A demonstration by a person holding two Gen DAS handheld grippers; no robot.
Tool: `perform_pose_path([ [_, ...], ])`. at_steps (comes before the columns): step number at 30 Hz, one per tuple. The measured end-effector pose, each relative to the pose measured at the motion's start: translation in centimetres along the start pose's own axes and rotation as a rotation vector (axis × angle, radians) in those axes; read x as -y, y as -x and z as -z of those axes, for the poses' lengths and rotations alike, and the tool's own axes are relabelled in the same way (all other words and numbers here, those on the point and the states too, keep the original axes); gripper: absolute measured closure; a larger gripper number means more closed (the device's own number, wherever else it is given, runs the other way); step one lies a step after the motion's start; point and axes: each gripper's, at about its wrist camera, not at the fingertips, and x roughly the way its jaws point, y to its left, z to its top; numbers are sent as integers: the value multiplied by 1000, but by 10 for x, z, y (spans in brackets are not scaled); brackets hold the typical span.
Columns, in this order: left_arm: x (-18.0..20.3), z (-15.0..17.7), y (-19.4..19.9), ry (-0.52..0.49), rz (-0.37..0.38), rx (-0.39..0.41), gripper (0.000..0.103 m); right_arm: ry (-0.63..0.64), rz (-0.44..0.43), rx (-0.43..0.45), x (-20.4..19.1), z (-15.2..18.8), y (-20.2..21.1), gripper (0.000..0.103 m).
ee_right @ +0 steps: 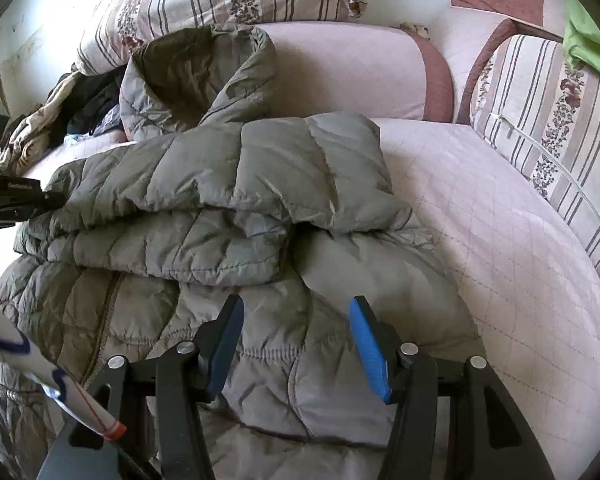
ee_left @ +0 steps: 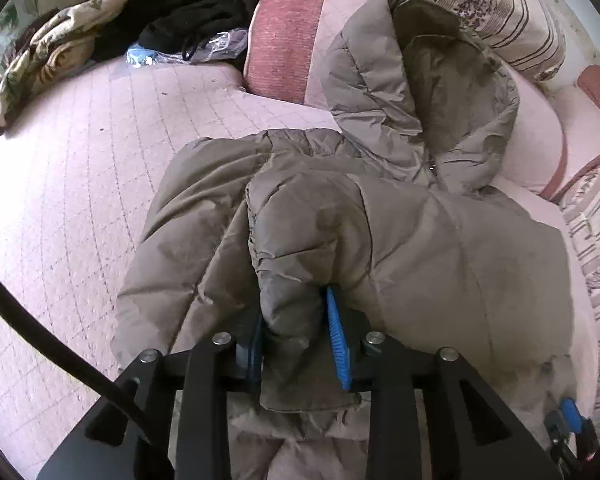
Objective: Fold large clothes
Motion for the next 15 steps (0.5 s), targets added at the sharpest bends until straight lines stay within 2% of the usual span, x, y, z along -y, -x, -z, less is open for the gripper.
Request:
perform_pose_path([
  [3,4,-1,-2,-15,-44,11,68,2,6,-6,0,2,-2,44],
  [10,11,-2,3,-79,-160,26,46,18,37,-3,-3,5,-2,44],
  [15,7,1,20,-53,-192,56,43,50,67,27,-10,7,4,44],
])
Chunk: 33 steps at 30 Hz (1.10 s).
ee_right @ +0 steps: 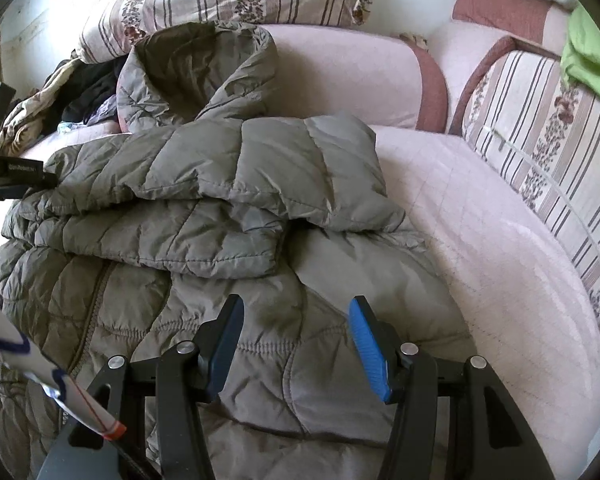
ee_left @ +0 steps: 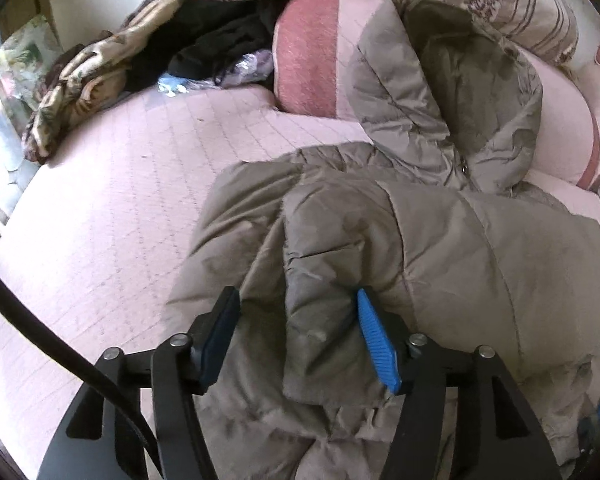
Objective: Fold large clothes
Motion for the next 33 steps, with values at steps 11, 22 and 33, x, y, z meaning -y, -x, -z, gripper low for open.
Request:
perform_pose_path([
  [11,-29,56,98,-26,4,125,37,-3,17,45,-2,2,16,43],
  [22,-30,151,190,-114,-2,262,28,4,60,113,-10,13,63,43],
  [33,-39,185,299,-147,39,424,21,4,116,169,-7,13,139,41],
])
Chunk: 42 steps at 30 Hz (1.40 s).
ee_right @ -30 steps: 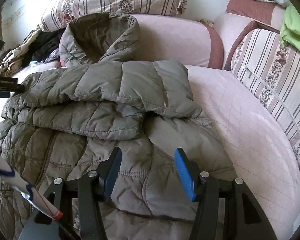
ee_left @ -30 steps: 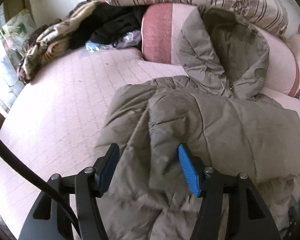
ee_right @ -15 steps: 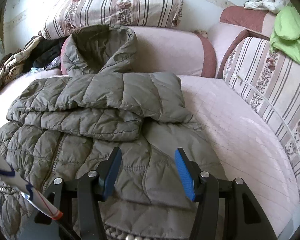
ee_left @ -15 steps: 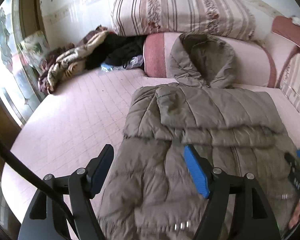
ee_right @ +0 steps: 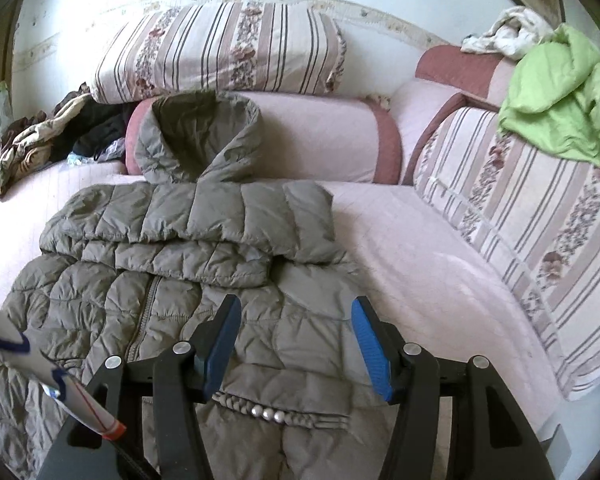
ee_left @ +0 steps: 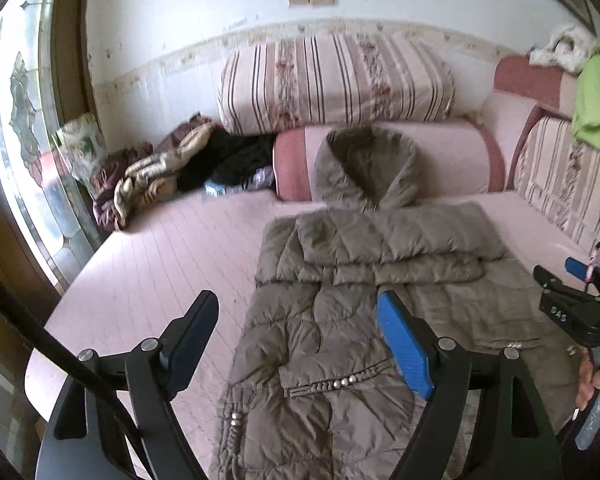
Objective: Fold large clothes
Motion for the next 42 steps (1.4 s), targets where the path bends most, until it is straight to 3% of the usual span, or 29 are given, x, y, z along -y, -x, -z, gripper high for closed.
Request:
perform_pose_path([
  [9,-18,-23,46,33,29,89,18,61,41,97,-5,-29,60,35],
  [17,-41,-42,41,76,32,113,16,136,66,163,-33,-62,87,31],
  [24,-59,-48,10,113,25,103,16,198,87,171,-64,-89,81,31],
  [30,-64,-42,-34,161,57,46,16,252,101,149,-91,-102,61,31],
  [42,-63,-26,-124,215,75,-78,16,324,130,42,-129,-107,-12,31],
])
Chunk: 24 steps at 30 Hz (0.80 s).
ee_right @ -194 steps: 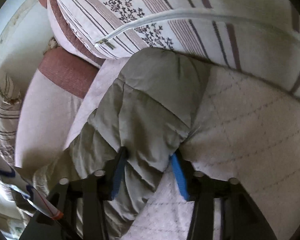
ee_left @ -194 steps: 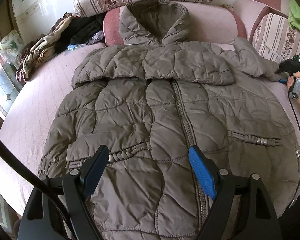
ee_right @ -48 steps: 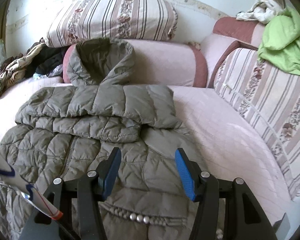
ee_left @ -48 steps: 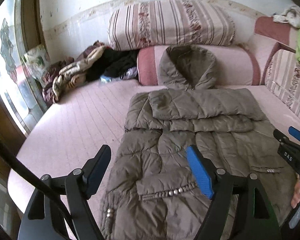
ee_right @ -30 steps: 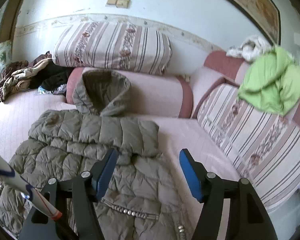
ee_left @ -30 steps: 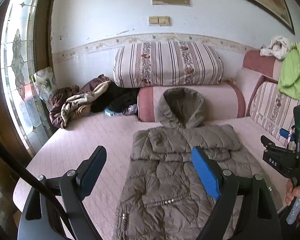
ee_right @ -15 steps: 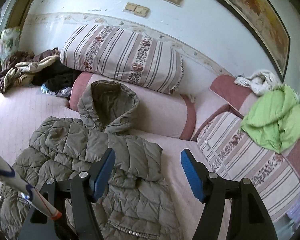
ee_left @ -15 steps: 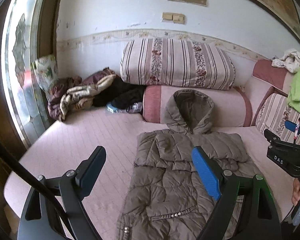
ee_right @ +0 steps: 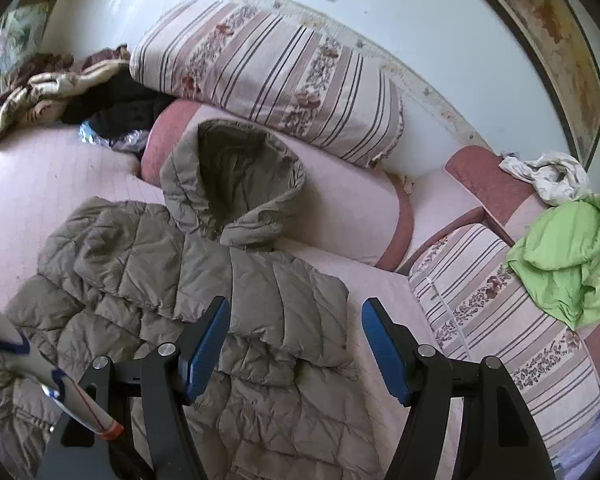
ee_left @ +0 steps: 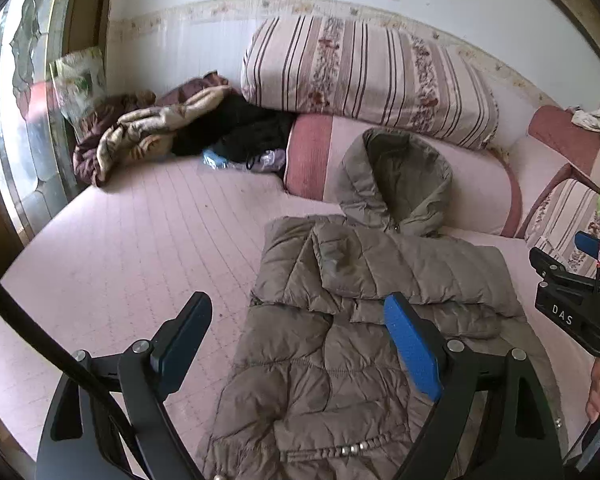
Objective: Fold large clothes
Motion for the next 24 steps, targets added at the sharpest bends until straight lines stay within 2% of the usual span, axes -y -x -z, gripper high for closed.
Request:
perform_pose_path([
  [7,-4,9,-52,-11,-25,-45,16,26,24,-39,-13,-13,-41,31],
  [13,-19,27,-84,-39,-87,-74,16,-45,-22,-102,-13,-52,-93,31],
  [19,-34,25,-101,-4,-75,-106,16,-256,-185,-181,-17,-114,-158,31],
  [24,-40,22,-107,3,-77,-110,16,-440,-367,-204,-31,-164,-208,30],
])
